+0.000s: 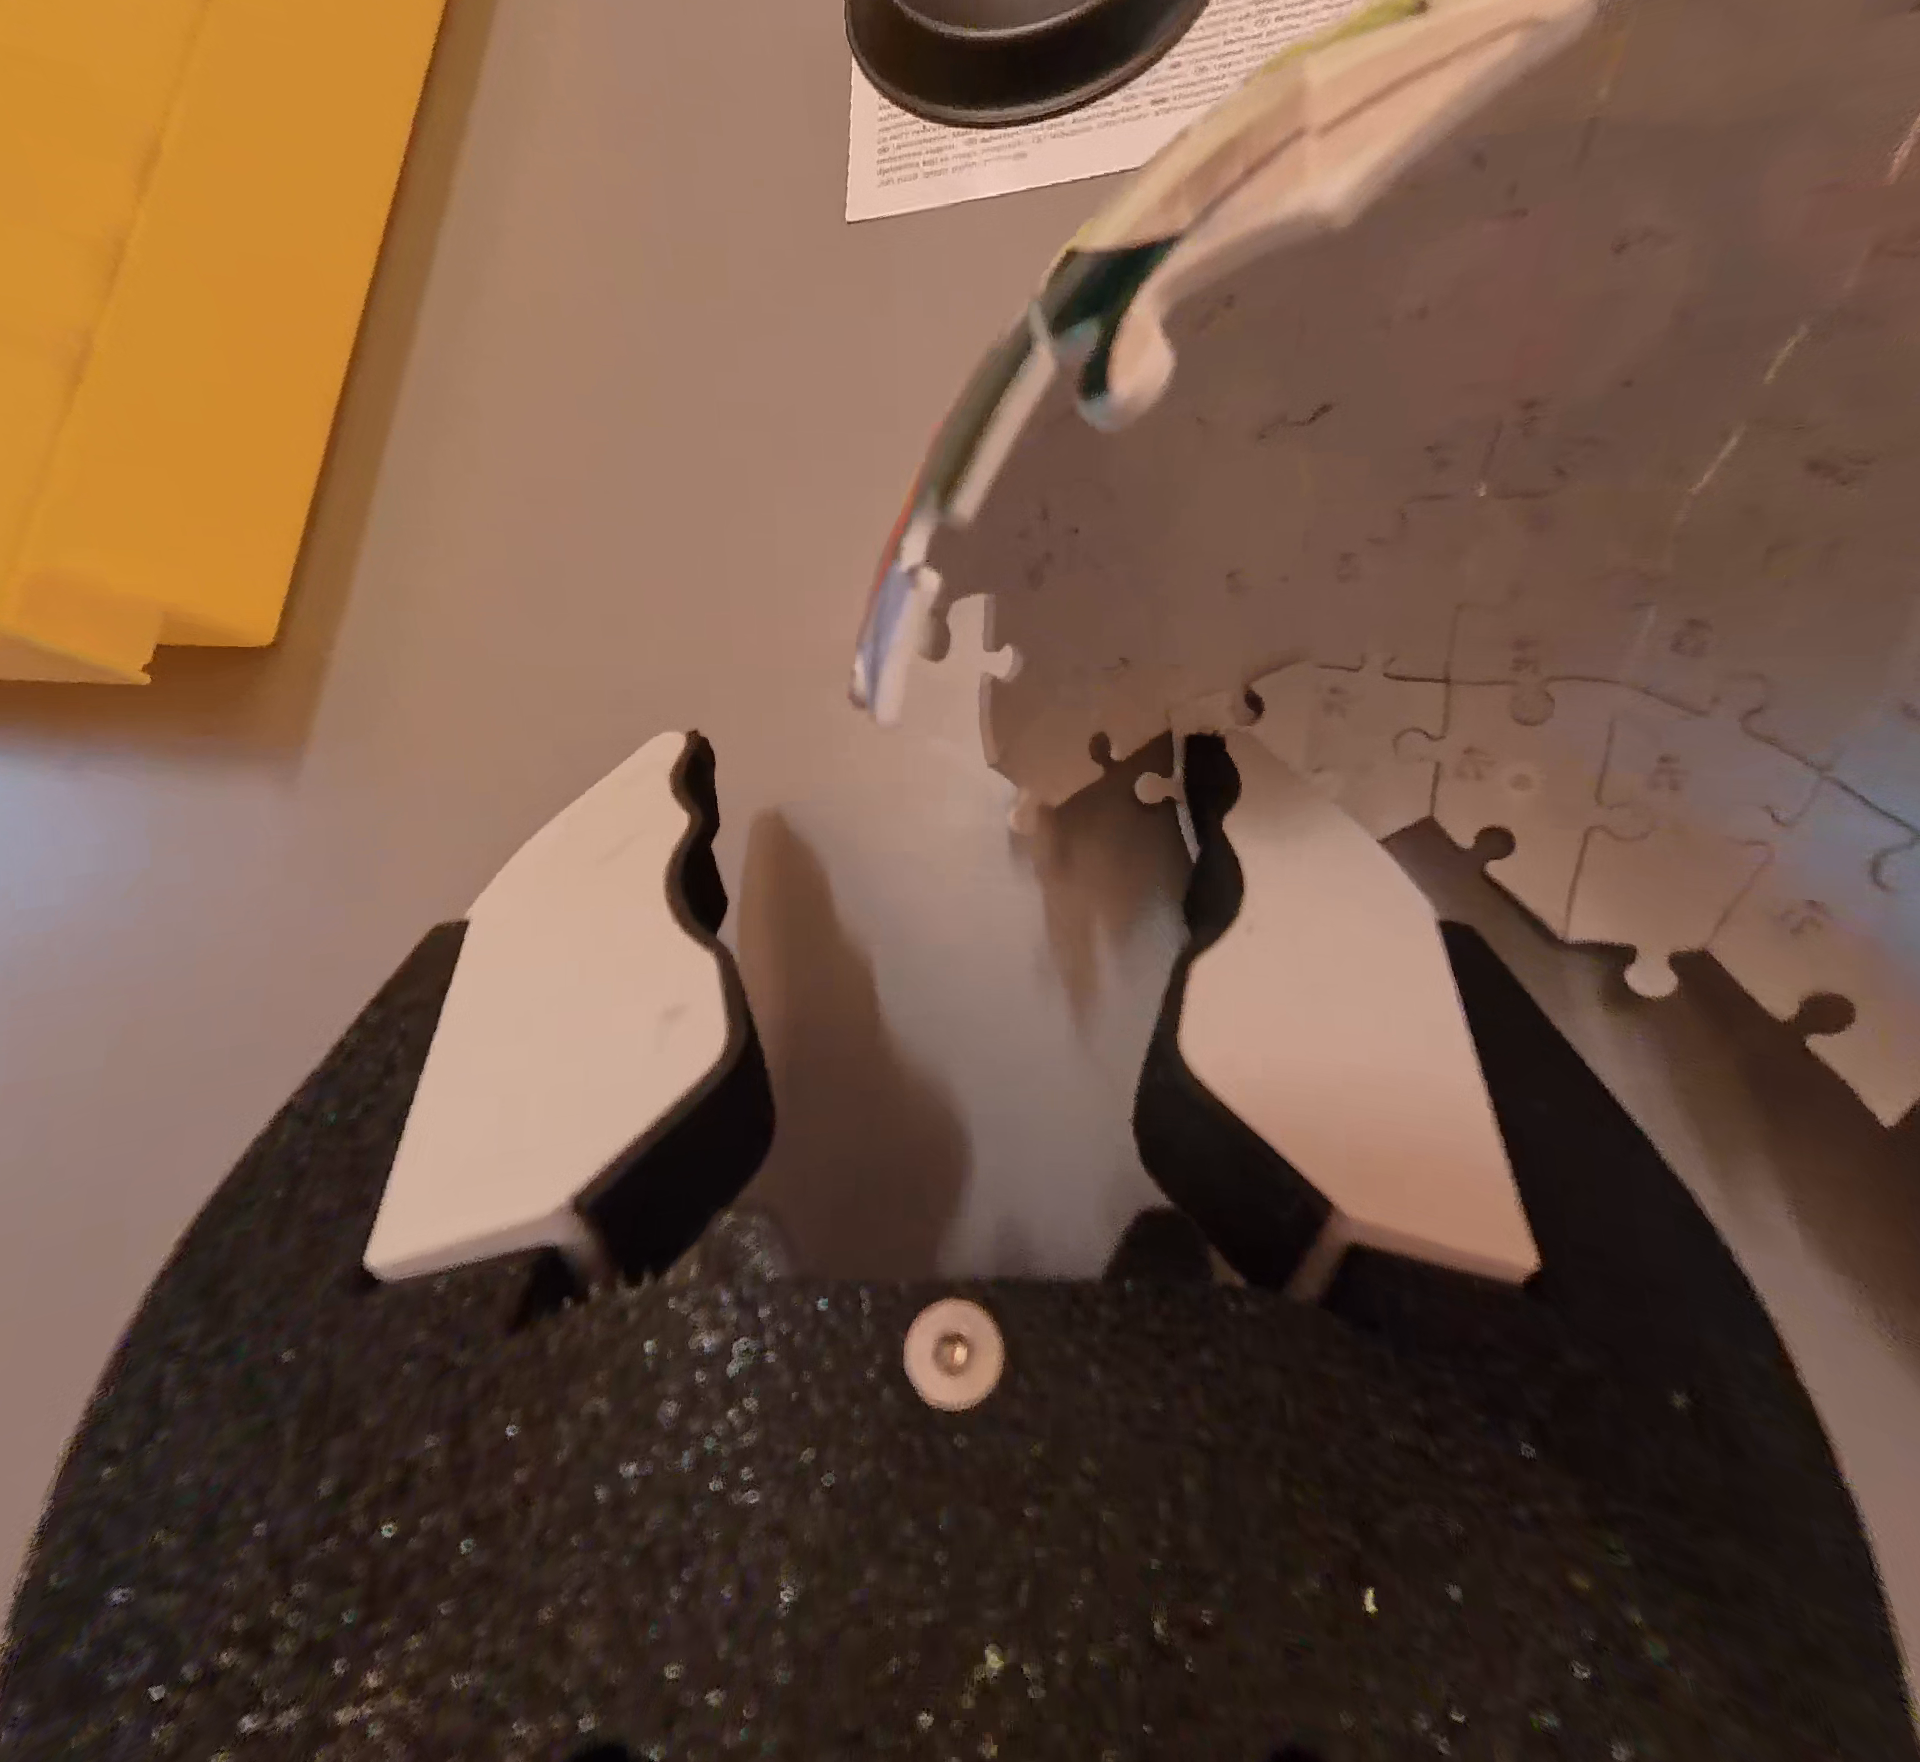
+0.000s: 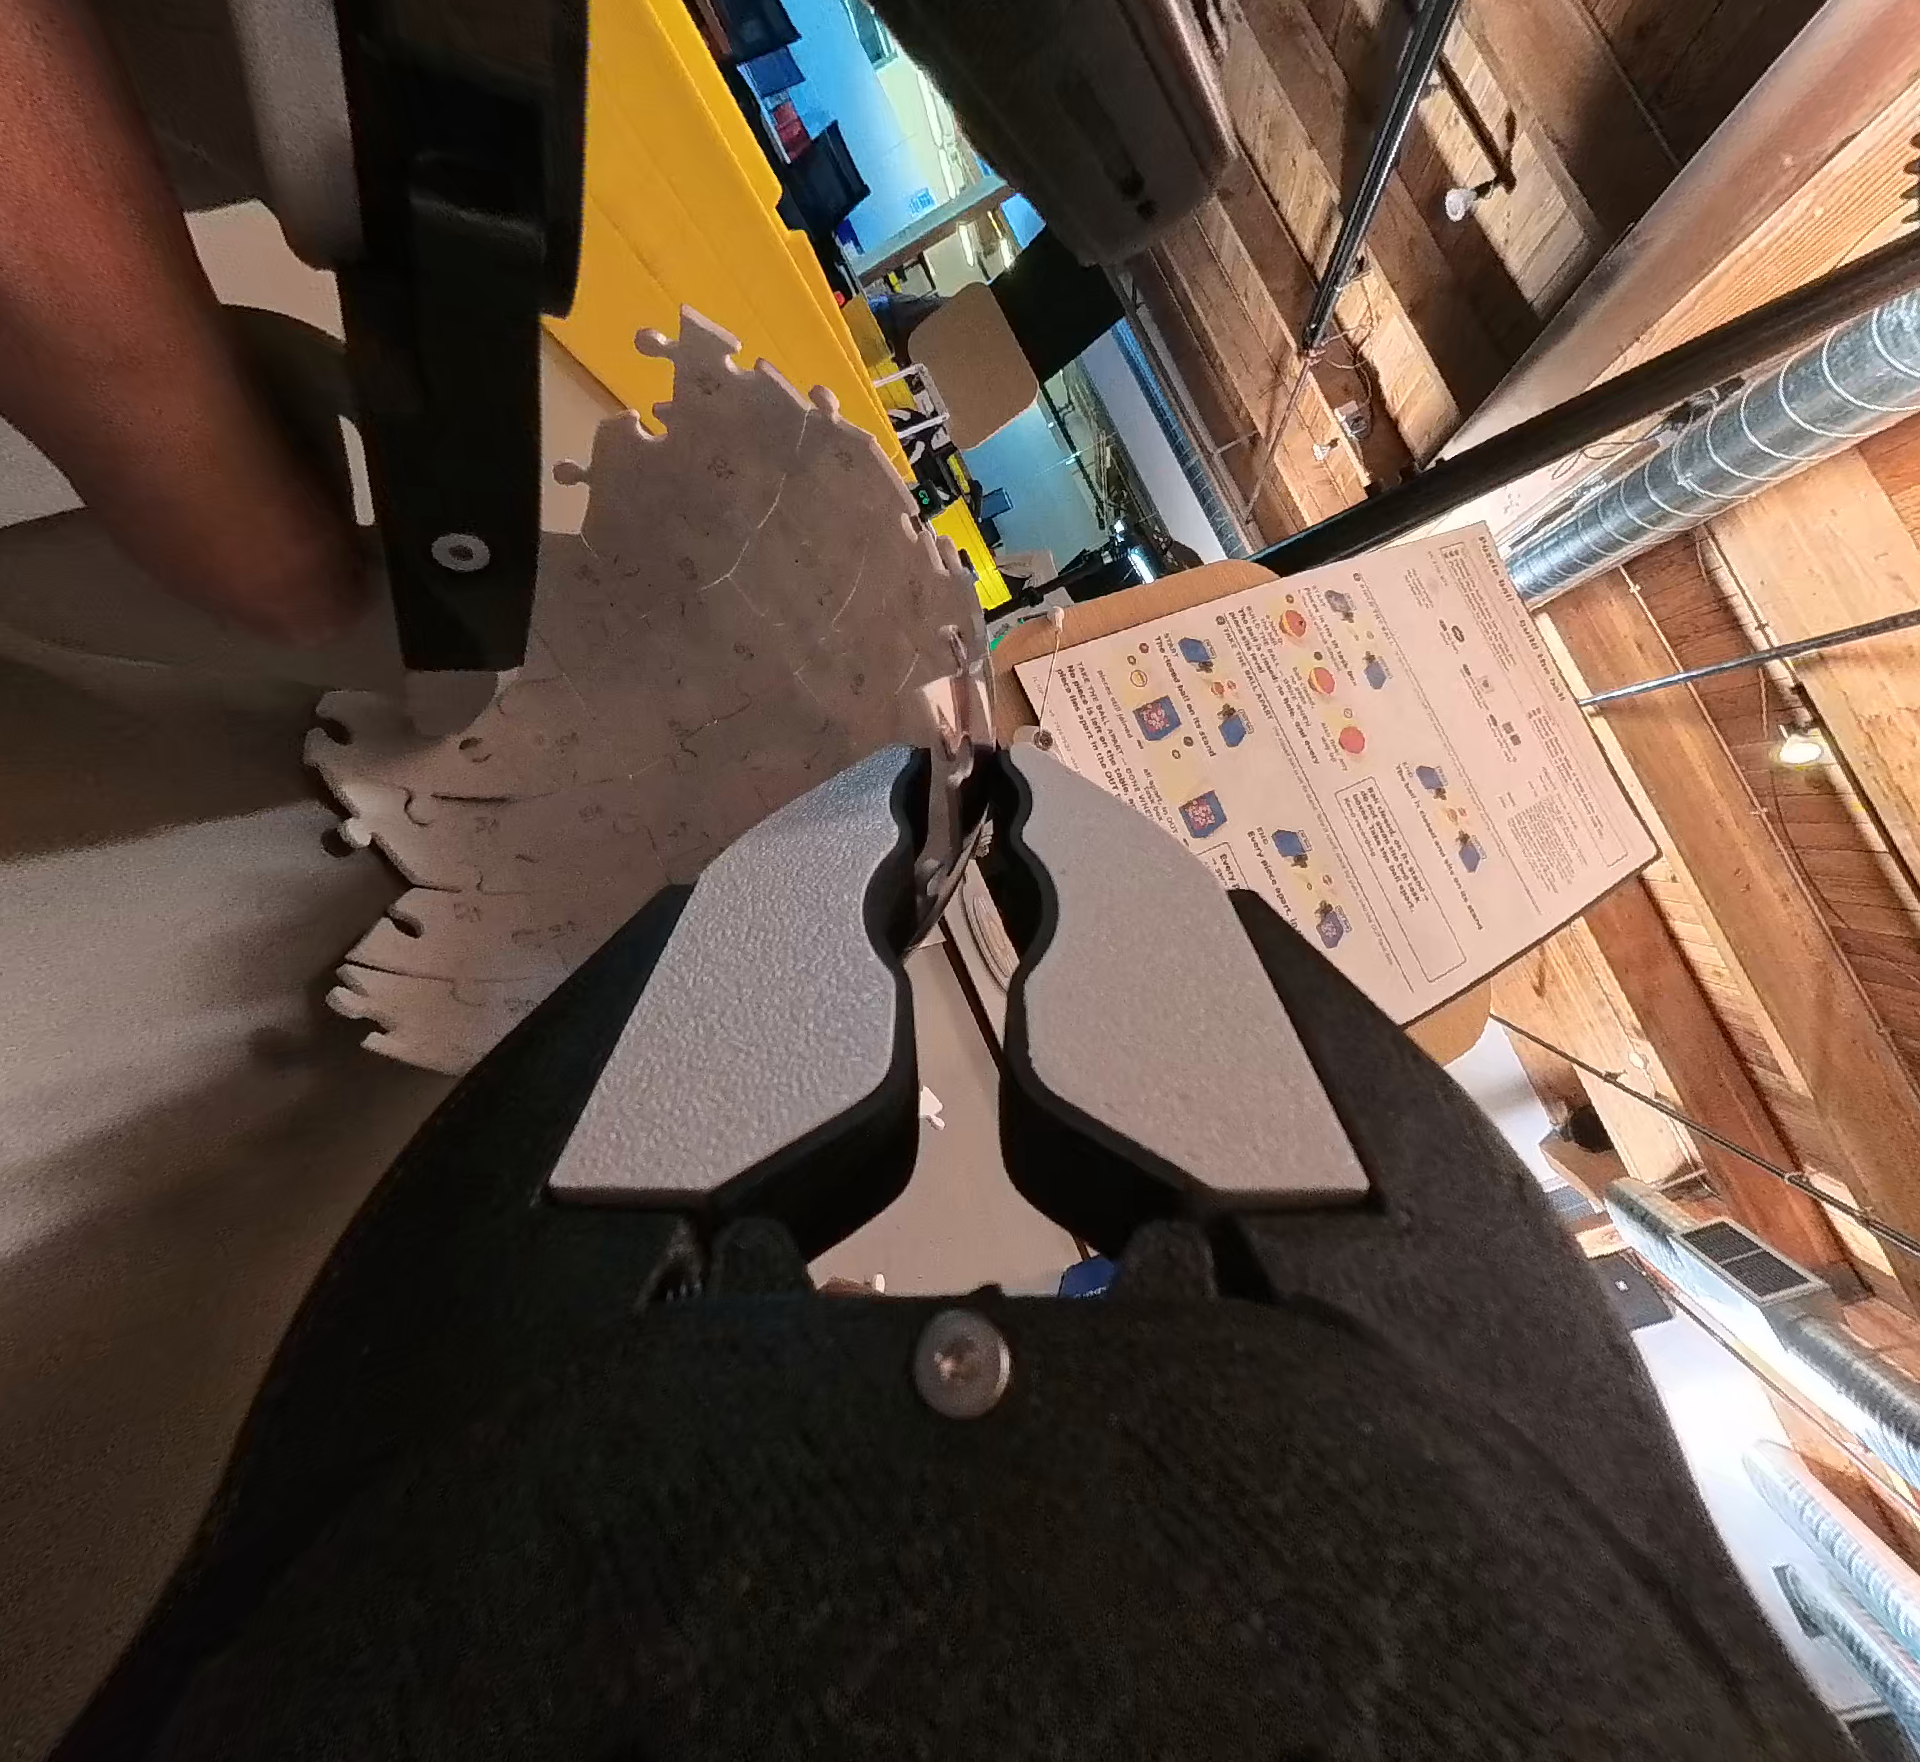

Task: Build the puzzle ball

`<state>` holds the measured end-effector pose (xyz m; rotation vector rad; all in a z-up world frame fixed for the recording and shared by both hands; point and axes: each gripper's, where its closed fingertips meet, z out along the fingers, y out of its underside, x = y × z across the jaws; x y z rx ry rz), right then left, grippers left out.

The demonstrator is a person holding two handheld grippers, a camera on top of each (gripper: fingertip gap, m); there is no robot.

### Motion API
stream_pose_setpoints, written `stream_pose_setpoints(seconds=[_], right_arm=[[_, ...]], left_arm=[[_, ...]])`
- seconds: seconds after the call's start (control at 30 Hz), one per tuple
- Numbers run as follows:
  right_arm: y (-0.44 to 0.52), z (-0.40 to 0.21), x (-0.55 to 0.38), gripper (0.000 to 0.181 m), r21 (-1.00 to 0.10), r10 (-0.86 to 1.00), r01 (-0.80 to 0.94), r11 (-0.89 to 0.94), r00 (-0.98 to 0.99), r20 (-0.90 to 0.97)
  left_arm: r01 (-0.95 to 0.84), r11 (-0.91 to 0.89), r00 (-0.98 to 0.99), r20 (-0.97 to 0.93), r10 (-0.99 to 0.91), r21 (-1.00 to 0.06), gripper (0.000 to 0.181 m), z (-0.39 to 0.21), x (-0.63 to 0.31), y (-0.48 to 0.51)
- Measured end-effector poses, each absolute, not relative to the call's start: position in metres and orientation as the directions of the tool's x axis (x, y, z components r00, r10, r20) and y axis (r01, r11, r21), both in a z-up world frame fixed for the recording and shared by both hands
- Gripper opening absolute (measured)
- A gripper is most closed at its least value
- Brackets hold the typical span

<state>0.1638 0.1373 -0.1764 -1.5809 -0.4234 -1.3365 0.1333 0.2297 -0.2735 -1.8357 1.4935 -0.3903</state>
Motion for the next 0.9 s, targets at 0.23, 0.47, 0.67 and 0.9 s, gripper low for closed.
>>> stream_pose_setpoints(seconds=[0.23,0.47,0.67,0.9], right_arm=[[0.137,-0.176,0.164,0.011,-0.448,-0.314,0.769,-0.456,0.332,0.889],[0.137,-0.176,0.164,0.011,-0.447,-0.313,0.77,-0.456,0.331,0.89],[0.137,-0.177,0.164,0.011,-0.45,-0.314,0.767,-0.457,0.334,0.889],[0.137,-0.176,0.165,0.011,-0.449,-0.314,0.767,-0.458,0.333,0.889]], left_arm=[[-0.719,-0.087,0.288,-0.182,-0.94,-0.69,0.085,-0.275,0.132,0.225],[-0.678,-0.085,0.298,-0.167,-0.94,-0.73,0.088,-0.272,0.147,0.223],[-0.675,-0.105,0.315,-0.156,-0.936,-0.73,0.089,-0.275,0.146,0.225],[-0.672,-0.134,0.329,-0.131,-0.935,-0.728,0.085,-0.277,0.142,0.222]])
